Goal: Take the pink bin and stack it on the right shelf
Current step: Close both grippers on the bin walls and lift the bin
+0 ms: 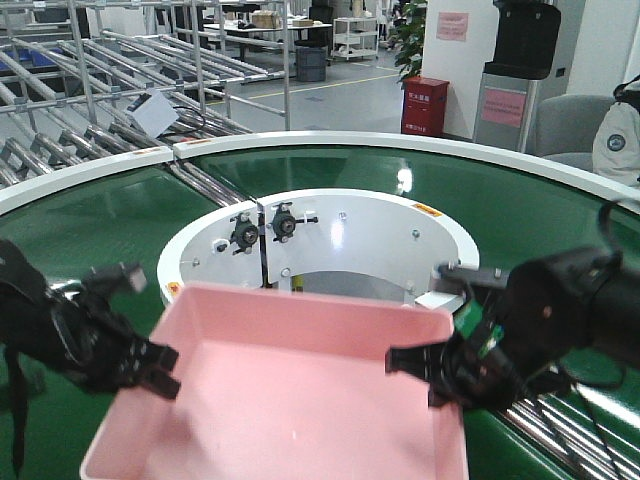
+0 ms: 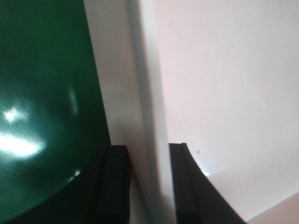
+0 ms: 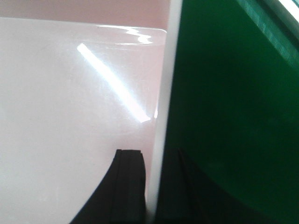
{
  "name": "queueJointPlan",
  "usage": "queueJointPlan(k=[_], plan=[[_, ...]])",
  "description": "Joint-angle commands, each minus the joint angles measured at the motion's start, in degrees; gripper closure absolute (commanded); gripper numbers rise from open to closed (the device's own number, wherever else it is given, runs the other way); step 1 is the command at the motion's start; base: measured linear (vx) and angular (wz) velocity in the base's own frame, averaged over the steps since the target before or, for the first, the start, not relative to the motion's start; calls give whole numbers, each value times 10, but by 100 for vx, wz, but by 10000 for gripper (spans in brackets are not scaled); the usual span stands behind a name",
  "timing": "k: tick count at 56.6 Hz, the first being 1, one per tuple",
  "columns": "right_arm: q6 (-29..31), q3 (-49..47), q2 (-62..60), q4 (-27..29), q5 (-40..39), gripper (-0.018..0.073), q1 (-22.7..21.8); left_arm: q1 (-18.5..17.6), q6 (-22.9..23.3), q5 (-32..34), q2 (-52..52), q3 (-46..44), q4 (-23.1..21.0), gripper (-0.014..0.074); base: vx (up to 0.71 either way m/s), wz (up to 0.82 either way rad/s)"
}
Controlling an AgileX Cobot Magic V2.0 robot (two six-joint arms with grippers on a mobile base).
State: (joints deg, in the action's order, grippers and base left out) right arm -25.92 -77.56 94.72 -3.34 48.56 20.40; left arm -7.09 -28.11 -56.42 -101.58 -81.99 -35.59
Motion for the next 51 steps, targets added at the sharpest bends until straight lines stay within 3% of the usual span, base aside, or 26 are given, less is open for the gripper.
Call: queueJointPlan(k=[1, 8, 25, 51], plan=[[35, -51, -42, 4, -41, 571, 0, -5, -5, -35, 90, -20, -97, 598, 0, 0], [60, -68, -80, 7, -48, 571, 0, -8, 22, -12, 147, -3, -97, 598, 0, 0], [68, -67, -183, 2, -43, 571, 1, -38, 47, 123, 330, 133, -97, 598, 0, 0], [74, -67, -204, 1, -8, 571, 1, -38, 60, 108, 379, 133, -96, 596, 0, 0]])
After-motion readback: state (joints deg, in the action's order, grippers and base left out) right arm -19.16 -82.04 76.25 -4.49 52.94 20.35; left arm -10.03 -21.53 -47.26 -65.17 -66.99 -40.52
